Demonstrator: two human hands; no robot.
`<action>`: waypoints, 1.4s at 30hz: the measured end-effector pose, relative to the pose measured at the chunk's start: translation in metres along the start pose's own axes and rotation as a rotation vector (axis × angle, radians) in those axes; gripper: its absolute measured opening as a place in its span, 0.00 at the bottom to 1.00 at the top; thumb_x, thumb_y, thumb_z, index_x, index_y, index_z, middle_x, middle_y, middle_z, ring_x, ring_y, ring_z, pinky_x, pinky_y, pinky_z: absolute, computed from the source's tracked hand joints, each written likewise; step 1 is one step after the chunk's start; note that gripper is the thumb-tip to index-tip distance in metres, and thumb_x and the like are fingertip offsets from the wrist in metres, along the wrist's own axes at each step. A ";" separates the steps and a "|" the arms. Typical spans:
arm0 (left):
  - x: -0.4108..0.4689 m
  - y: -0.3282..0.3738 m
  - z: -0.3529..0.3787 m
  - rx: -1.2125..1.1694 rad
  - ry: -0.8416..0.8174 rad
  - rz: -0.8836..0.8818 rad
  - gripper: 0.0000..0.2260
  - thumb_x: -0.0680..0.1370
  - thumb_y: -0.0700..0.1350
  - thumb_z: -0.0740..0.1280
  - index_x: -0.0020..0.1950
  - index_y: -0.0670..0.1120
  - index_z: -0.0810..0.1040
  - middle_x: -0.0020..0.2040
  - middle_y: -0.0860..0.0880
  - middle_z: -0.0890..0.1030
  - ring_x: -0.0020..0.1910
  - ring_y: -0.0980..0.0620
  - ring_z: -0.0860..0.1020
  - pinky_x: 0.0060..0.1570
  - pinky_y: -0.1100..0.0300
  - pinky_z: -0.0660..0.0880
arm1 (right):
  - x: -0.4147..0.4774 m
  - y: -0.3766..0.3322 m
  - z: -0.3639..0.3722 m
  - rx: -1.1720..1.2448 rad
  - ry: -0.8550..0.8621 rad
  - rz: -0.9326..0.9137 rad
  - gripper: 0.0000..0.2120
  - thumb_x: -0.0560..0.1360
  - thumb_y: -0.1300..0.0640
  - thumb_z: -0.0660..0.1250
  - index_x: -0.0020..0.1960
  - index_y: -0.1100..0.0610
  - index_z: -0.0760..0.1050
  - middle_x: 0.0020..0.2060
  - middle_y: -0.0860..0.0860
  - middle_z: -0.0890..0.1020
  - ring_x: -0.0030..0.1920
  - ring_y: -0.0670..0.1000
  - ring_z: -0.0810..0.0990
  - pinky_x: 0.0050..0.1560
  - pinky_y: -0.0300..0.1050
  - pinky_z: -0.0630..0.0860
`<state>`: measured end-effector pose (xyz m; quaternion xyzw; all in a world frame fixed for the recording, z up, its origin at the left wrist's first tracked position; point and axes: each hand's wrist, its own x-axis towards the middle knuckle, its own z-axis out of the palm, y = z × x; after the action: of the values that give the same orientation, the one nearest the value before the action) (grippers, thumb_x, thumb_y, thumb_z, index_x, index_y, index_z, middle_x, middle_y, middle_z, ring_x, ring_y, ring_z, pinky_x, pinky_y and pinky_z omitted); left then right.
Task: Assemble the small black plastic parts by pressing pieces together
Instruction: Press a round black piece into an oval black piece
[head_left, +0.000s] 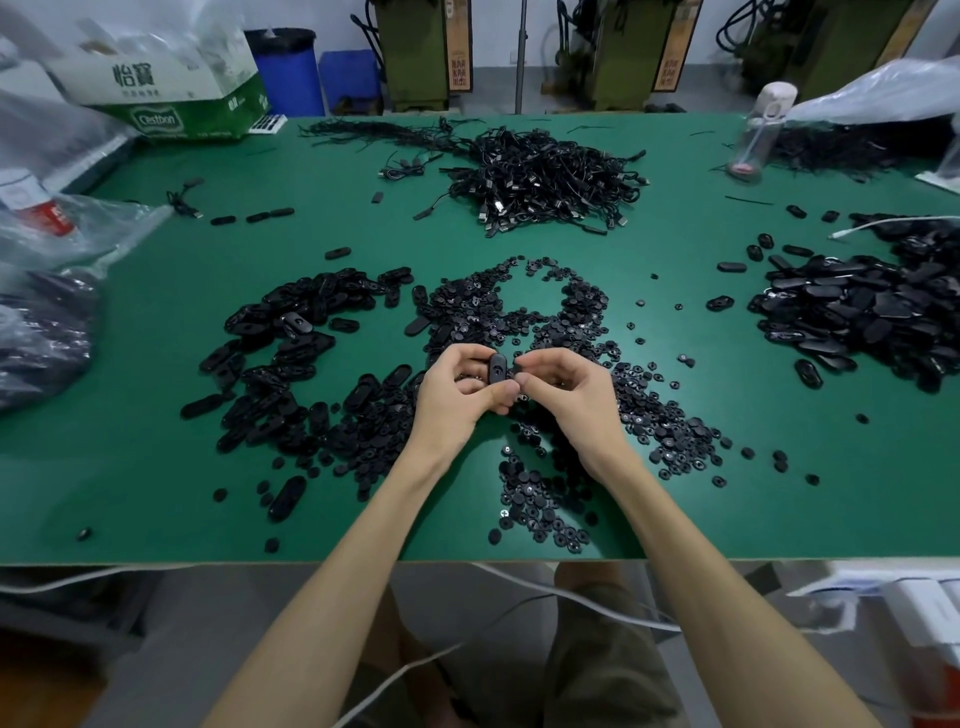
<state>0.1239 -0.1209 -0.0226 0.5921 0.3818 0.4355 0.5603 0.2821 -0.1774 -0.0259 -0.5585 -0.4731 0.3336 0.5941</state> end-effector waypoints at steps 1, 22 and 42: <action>0.000 0.000 0.000 0.002 0.000 0.005 0.21 0.72 0.38 0.80 0.62 0.41 0.77 0.50 0.39 0.82 0.40 0.45 0.86 0.43 0.56 0.83 | 0.000 0.000 0.000 0.009 -0.002 0.000 0.07 0.74 0.62 0.77 0.50 0.52 0.85 0.43 0.48 0.88 0.45 0.46 0.86 0.49 0.36 0.79; 0.000 0.000 -0.002 -0.013 -0.047 0.047 0.18 0.77 0.37 0.75 0.66 0.48 0.81 0.42 0.43 0.82 0.37 0.45 0.84 0.43 0.54 0.83 | 0.000 0.000 -0.001 0.050 0.005 -0.009 0.03 0.76 0.59 0.76 0.49 0.54 0.84 0.43 0.53 0.86 0.43 0.47 0.82 0.49 0.39 0.79; 0.000 -0.002 0.002 -0.092 0.021 0.017 0.04 0.83 0.37 0.68 0.56 0.39 0.79 0.47 0.42 0.88 0.44 0.42 0.88 0.41 0.56 0.84 | 0.002 0.004 -0.003 0.111 0.017 -0.003 0.10 0.75 0.62 0.76 0.56 0.54 0.85 0.46 0.51 0.88 0.48 0.49 0.86 0.52 0.39 0.80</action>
<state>0.1263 -0.1213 -0.0245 0.5643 0.3622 0.4635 0.5793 0.2865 -0.1762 -0.0291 -0.5268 -0.4497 0.3539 0.6285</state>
